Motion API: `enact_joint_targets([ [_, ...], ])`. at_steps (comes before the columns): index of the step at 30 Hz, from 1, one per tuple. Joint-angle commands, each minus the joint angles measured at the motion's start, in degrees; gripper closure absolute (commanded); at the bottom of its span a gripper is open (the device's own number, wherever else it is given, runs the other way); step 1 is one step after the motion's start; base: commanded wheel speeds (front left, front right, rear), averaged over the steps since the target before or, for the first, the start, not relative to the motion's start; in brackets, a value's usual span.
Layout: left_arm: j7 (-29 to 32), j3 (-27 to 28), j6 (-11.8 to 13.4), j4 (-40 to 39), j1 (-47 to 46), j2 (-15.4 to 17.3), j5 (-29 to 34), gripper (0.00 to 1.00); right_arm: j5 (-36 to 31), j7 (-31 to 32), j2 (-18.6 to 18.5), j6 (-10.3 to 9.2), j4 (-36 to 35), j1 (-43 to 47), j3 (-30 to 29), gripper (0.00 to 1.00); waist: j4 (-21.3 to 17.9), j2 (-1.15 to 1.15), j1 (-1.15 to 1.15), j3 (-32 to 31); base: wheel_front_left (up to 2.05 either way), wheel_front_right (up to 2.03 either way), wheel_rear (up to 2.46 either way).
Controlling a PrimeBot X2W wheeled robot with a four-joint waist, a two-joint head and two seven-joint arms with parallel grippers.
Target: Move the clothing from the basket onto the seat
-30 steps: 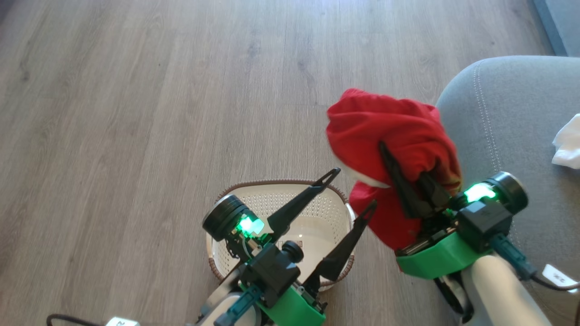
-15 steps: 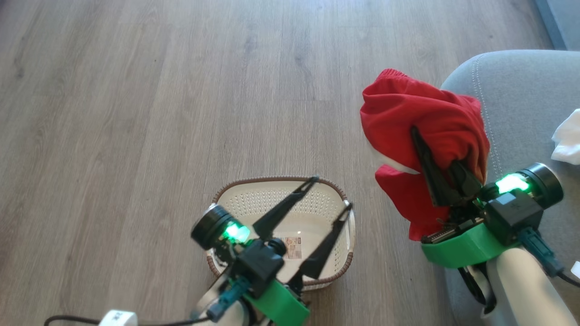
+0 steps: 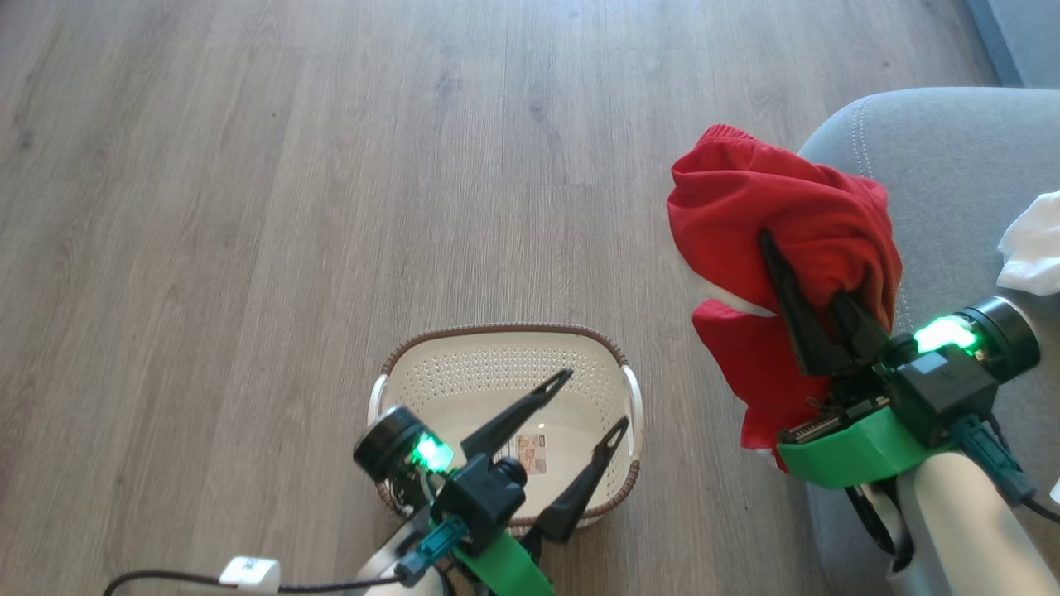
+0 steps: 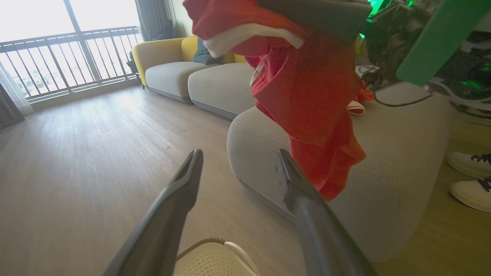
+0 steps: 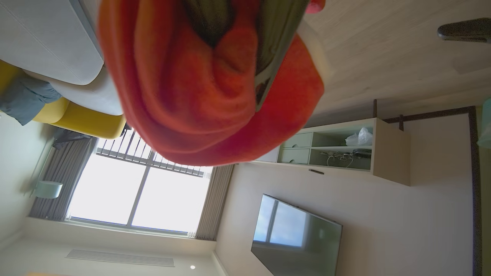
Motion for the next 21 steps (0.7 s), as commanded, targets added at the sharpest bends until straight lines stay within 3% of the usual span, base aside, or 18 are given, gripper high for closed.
enact_joint_targets([
  [1,-0.3,1.6,-0.2,-0.8,0.0,0.4,0.1,0.0,-0.3,-0.1,-0.6,0.4,-1.8,-0.8,0.4,1.0,-0.1,0.0,0.0,-0.1,0.0,0.0,0.0],
  [21,-0.3,3.6,-0.7,2.2,1.8,0.3,-1.0,0.0,-0.4,-0.1,-1.2,0.4,-1.5,-0.6,0.2,1.0,-3.1,0.0,0.0,-0.2,0.0,0.0,0.0],
])
